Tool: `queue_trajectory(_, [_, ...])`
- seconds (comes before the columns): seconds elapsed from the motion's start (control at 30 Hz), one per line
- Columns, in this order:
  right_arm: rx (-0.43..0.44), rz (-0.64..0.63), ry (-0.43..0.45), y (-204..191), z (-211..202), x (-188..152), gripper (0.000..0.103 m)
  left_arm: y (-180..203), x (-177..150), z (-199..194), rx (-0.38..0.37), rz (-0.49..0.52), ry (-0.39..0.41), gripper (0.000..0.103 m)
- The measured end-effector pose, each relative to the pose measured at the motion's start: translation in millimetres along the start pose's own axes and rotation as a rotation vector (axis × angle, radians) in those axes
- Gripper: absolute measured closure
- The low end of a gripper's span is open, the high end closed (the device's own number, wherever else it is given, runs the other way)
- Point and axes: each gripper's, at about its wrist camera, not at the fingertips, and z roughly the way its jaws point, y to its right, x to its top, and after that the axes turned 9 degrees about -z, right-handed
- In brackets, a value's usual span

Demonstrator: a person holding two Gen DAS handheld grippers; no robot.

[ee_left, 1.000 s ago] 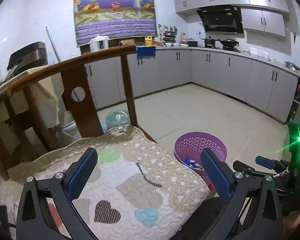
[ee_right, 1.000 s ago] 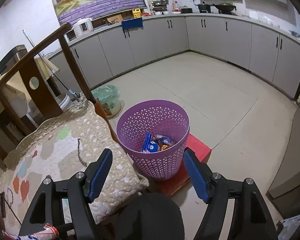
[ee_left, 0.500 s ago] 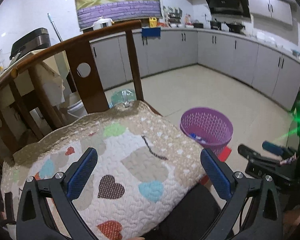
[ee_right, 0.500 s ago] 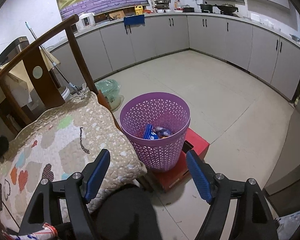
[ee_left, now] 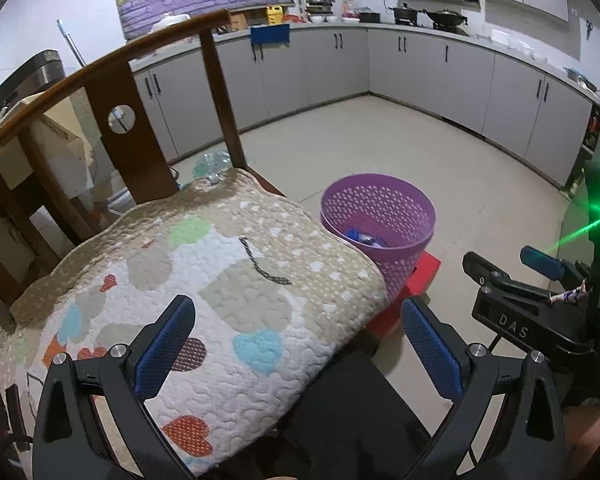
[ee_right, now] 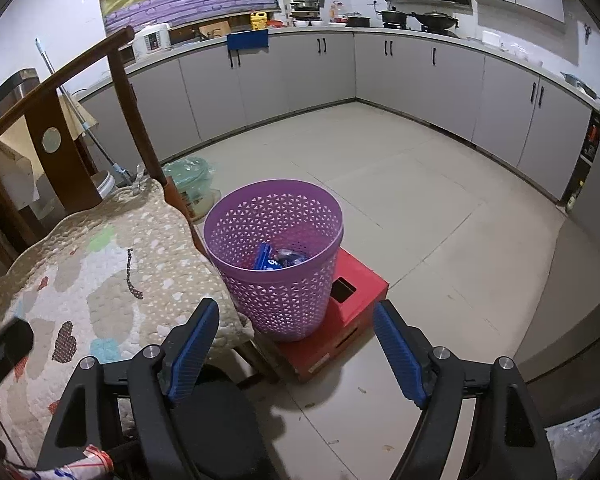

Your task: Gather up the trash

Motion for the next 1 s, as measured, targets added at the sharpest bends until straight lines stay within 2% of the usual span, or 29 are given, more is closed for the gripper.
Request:
queue_trajectory(0.27, [-0.03, -0.009, -0.009, 6.5, 0.5, -0.1, 0.017, 10.9, -1.6, 9.9, -0.019, 0.013, -0.057, 0.001])
queue_trajectory(0.67, [-0.056, 0.001, -0.026, 19.4, 2.1, -1.8, 0.017, 31.6, -3.0, 14.3, -0.035, 0.068, -0.088, 0.001])
queue_trajectory(1.0, [-0.056, 0.017, -0.022, 25.4, 2.4, -3.3, 0.016, 34.2, -3.4, 16.4, -0.04, 0.072, -0.106, 0.001])
